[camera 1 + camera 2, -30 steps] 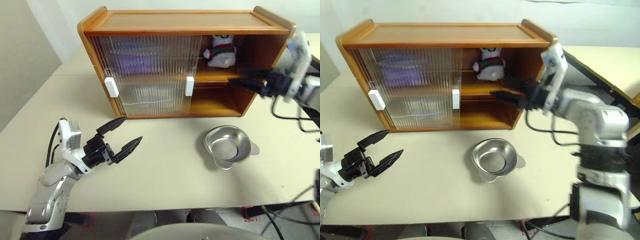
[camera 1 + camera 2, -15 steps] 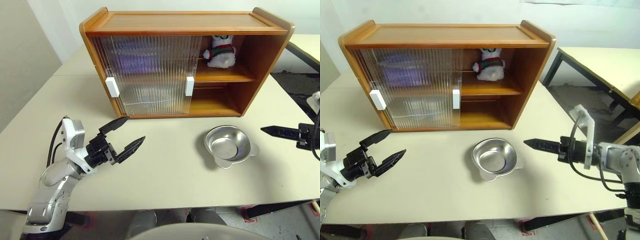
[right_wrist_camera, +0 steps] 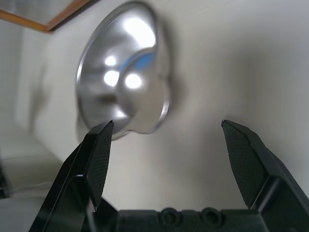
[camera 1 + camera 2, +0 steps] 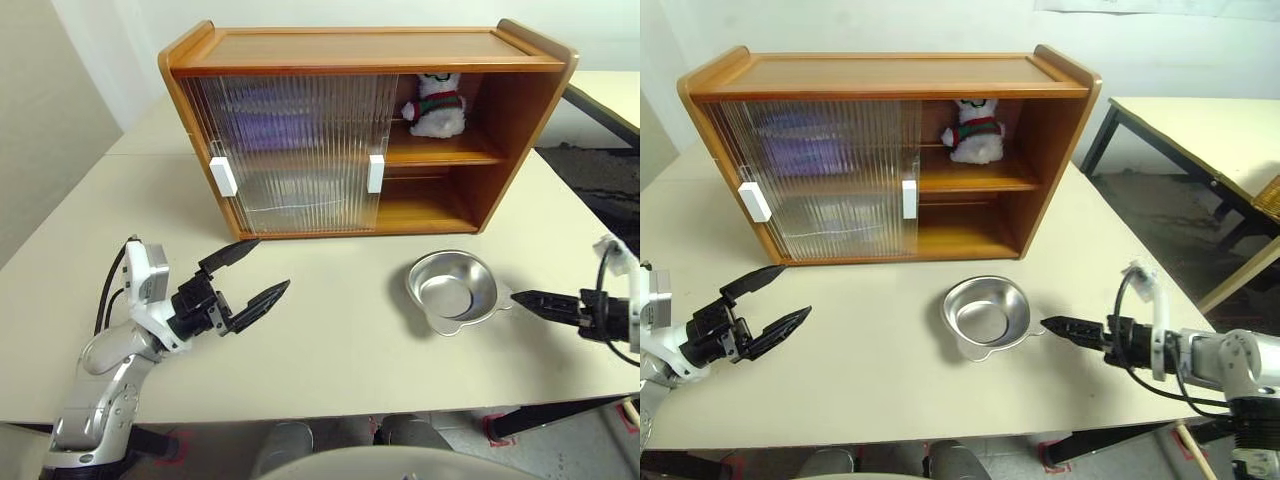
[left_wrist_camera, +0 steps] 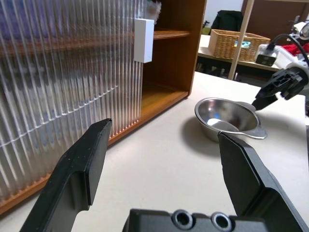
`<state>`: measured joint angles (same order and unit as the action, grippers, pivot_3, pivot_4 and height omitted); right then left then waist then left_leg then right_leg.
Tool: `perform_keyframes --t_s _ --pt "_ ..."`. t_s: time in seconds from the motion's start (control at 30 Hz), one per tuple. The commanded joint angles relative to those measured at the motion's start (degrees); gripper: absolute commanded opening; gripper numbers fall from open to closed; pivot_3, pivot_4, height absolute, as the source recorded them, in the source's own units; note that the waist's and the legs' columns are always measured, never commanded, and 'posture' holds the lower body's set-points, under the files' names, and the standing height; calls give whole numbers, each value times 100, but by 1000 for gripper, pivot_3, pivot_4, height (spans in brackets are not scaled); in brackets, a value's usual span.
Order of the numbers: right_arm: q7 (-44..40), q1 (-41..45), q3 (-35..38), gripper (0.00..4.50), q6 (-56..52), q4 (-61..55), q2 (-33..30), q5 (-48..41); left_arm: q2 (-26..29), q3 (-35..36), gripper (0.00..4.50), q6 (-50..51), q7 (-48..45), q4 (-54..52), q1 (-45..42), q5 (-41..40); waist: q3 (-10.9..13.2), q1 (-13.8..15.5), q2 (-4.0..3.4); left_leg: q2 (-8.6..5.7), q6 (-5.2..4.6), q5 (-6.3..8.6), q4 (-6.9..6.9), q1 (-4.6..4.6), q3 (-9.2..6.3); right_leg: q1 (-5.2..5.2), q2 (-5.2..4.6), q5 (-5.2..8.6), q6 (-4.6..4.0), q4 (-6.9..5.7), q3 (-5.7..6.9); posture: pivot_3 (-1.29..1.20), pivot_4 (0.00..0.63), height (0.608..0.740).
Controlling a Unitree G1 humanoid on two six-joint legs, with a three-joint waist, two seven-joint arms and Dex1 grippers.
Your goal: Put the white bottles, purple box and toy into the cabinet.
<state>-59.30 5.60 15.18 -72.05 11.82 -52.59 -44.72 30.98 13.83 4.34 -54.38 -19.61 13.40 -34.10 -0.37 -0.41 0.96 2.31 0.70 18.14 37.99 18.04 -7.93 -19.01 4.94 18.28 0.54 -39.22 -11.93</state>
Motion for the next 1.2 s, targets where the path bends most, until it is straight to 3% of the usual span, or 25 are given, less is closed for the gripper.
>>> perform_keyframes --t_s 0.03,0.2,0.3,0.57,0.63,0.87,1.07,1.2 --pt "211 134 53 4475 -156 -244 127 -76 21 6 4500 -104 -46 130 0 75 -1 -1 -3 0 0 0 0 0 1 0 0 0 -1 0 0 -3 0 740" --pt "424 293 64 4475 -151 -210 420 -60 9 -46 4500 -170 -58 168 30 136 -1 -1 0 1 -3 2 -4 1 0 -2 1 1 -4 0 0 0 0 740" --pt "486 320 64 3888 -127 -186 520 -41 8 -51 4500 -188 -76 184 44 150 -2 1 0 0 -9 8 -4 3 1 -2 -1 7 -7 2 -1 0 0 740" --pt "392 282 8 906 -276 -264 515 -112 45 -28 4500 -134 -25 163 -29 133 -2 16 -1 0 -20 16 -9 4 1 -2 0 25 -8 2 0 -3 0 740" --pt "371 280 8 344 -273 -240 501 -108 59 -28 4500 -115 -22 165 -60 129 -3 16 3 0 -20 17 -9 2 2 0 0 27 -7 2 0 -4 0 740" --pt "364 347 145 336 -367 -132 584 -251 98 -60 4500 -12 -14 116 -166 97 -4 13 3 0 -21 17 -8 -1 3 3 0 26 -7 1 -1 -10 0 740" --pt "993 861 916 336 -891 -174 1294 -711 149 -90 4500 153 65 -21 -236 77 -4 -18 -1 1 -21 17 -9 -3 3 0 1 24 -10 0 -2 -16 0 740" --pt "1852 1277 1391 336 -958 -123 1947 -688 174 -92 4500 219 95 -29 -315 64 -4 -34 0 3 -24 19 -10 -6 2 0 1 23 -11 -1 -2 -16 0 740"
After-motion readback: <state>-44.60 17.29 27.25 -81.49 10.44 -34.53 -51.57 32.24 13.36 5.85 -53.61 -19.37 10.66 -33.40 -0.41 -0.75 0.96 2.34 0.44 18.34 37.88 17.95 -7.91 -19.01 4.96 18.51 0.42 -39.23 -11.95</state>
